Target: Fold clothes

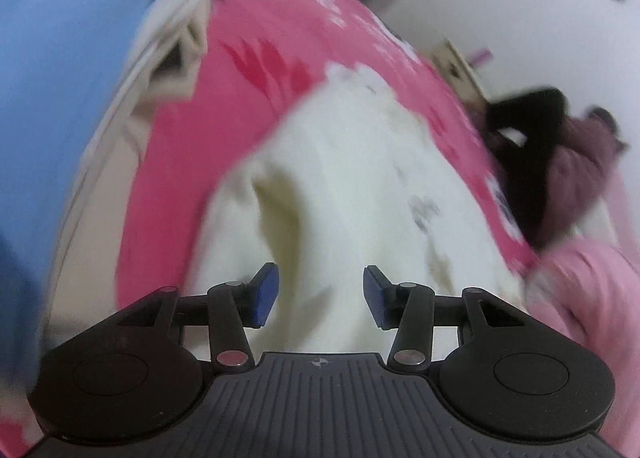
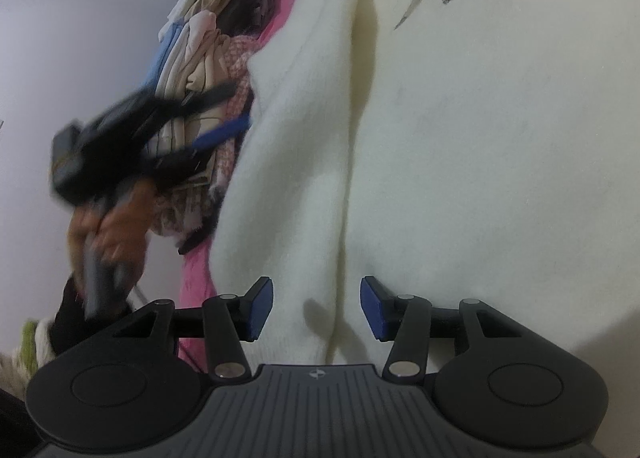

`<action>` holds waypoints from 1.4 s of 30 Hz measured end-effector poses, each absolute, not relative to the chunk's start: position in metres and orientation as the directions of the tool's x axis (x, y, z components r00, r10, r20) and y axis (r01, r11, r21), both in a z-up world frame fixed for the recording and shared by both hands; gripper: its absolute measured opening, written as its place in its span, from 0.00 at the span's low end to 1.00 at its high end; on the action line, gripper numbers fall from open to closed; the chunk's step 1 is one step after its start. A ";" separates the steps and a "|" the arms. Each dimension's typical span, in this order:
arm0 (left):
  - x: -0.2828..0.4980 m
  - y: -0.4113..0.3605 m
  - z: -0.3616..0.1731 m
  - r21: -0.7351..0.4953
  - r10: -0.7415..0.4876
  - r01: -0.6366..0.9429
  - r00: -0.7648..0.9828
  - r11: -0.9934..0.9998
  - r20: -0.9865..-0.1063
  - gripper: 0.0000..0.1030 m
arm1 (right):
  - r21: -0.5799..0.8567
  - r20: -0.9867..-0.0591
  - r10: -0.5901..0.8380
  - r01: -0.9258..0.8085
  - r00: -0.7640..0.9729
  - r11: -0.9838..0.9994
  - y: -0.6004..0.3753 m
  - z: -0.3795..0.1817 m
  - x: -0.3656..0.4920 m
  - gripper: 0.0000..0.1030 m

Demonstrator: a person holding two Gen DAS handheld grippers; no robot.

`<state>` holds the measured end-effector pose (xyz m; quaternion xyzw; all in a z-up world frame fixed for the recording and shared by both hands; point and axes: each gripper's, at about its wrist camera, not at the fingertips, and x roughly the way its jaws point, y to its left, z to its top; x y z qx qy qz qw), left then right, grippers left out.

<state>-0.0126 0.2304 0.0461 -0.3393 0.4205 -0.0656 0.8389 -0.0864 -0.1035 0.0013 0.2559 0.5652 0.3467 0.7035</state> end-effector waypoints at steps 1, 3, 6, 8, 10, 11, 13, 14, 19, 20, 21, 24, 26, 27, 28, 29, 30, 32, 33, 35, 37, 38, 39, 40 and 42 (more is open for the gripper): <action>-0.006 0.230 0.044 -0.611 -0.367 -0.192 0.650 0.768 -0.666 0.46 | 0.753 -0.617 0.778 -0.198 0.117 0.627 -0.103 0.001 -0.086 0.50; 0.006 0.225 0.039 -0.583 -0.337 -0.224 0.635 0.781 -0.695 0.46 | 0.758 -0.613 0.782 -0.198 0.110 0.622 -0.102 -0.001 -0.085 0.50; 0.013 0.223 0.036 -0.589 -0.335 -0.234 0.638 0.773 -0.693 0.46 | 0.765 -0.605 0.789 -0.198 0.102 0.612 -0.101 -0.004 -0.084 0.50; 0.020 0.218 0.037 -0.581 -0.325 -0.228 0.647 0.781 -0.690 0.44 | 0.770 -0.600 0.794 -0.197 0.099 0.607 -0.101 -0.005 -0.084 0.50; 0.022 0.220 0.038 -0.595 -0.318 -0.251 0.656 0.763 -0.685 0.25 | 0.775 -0.595 0.798 -0.193 0.097 0.602 -0.101 -0.006 -0.084 0.50; 0.023 0.222 0.039 -0.602 -0.314 -0.263 0.661 0.753 -0.682 0.18 | 0.776 -0.594 0.799 -0.192 0.096 0.600 -0.102 -0.007 -0.085 0.50; 0.026 0.225 0.045 -0.621 -0.311 -0.273 0.678 0.735 -0.666 0.13 | 0.775 -0.595 0.798 -0.193 0.097 0.601 -0.104 -0.007 -0.087 0.50; 0.027 0.231 0.049 -0.634 -0.308 -0.276 0.693 0.722 -0.652 0.11 | 0.775 -0.595 0.797 -0.194 0.098 0.602 -0.104 -0.007 -0.087 0.50; 0.034 0.253 0.062 -0.649 -0.268 -0.301 0.730 0.699 -0.628 0.10 | 0.770 -0.598 0.796 -0.209 0.096 0.603 -0.105 -0.008 -0.090 0.50; 0.039 0.251 0.062 -0.609 -0.247 -0.316 0.707 0.728 -0.662 0.10 | 0.770 -0.597 0.796 -0.211 0.095 0.602 -0.105 -0.009 -0.091 0.50; 0.044 0.249 0.061 -0.568 -0.225 -0.328 0.684 0.755 -0.694 0.10 | 0.769 -0.598 0.796 -0.212 0.094 0.603 -0.106 -0.009 -0.091 0.50; 0.057 0.237 0.059 -0.412 -0.123 -0.352 0.617 0.840 -0.777 0.12 | 0.764 -0.603 0.792 -0.217 0.094 0.607 -0.107 -0.008 -0.094 0.50; 0.063 0.227 0.056 -0.321 -0.054 -0.357 0.591 0.877 -0.805 0.14 | 0.754 -0.612 0.785 -0.231 0.095 0.615 -0.107 -0.006 -0.096 0.50; 0.065 0.222 0.055 -0.277 -0.022 -0.351 0.583 0.895 -0.812 0.14 | 0.748 -0.616 0.782 -0.238 0.094 0.619 -0.105 -0.006 -0.096 0.50; 0.066 0.216 0.054 -0.232 0.009 -0.344 0.576 0.910 -0.818 0.15 | 0.742 -0.622 0.778 -0.247 0.094 0.623 -0.104 -0.005 -0.097 0.50; 0.066 0.209 0.054 -0.189 0.035 -0.325 0.575 0.927 -0.817 0.15 | 0.737 -0.626 0.774 -0.254 0.093 0.627 -0.103 -0.005 -0.097 0.50; 0.065 0.205 0.057 -0.174 0.036 -0.302 0.580 0.937 -0.814 0.15 | 0.733 -0.630 0.771 -0.259 0.092 0.629 -0.101 -0.004 -0.097 0.50; 0.061 0.198 0.064 -0.146 0.035 -0.256 0.590 0.956 -0.807 0.19 | 0.728 -0.633 0.768 -0.267 0.091 0.632 -0.099 -0.003 -0.097 0.50; 0.059 0.197 0.067 -0.147 0.021 -0.235 0.589 0.961 -0.808 0.25 | 0.726 -0.634 0.768 -0.269 0.091 0.632 -0.098 -0.002 -0.097 0.50; 0.055 0.196 0.075 -0.151 -0.008 -0.194 0.587 0.969 -0.810 0.30 | 0.724 -0.635 0.767 -0.276 0.091 0.632 -0.094 -0.002 -0.096 0.50; 0.053 0.192 0.080 -0.091 0.027 -0.174 0.577 0.981 -0.816 0.34 | 0.724 -0.635 0.767 -0.279 0.088 0.631 -0.092 -0.003 -0.096 0.50; 0.052 0.190 0.082 -0.060 0.045 -0.163 0.573 0.985 -0.818 0.37 | 0.724 -0.636 0.767 -0.279 0.086 0.631 -0.092 -0.003 -0.095 0.50; 0.051 0.187 0.085 -0.005 0.084 -0.153 0.568 0.988 -0.819 0.39 | 0.723 -0.636 0.767 -0.280 0.085 0.632 -0.093 -0.003 -0.096 0.50; 0.047 0.184 0.087 0.036 0.108 -0.137 0.568 0.990 -0.816 0.40 | 0.722 -0.638 0.766 -0.280 0.084 0.632 -0.096 -0.003 -0.096 0.50; 0.040 0.180 0.093 0.077 0.121 -0.101 0.568 0.992 -0.814 0.40 | 0.720 -0.640 0.764 -0.281 0.084 0.634 -0.101 -0.002 -0.097 0.50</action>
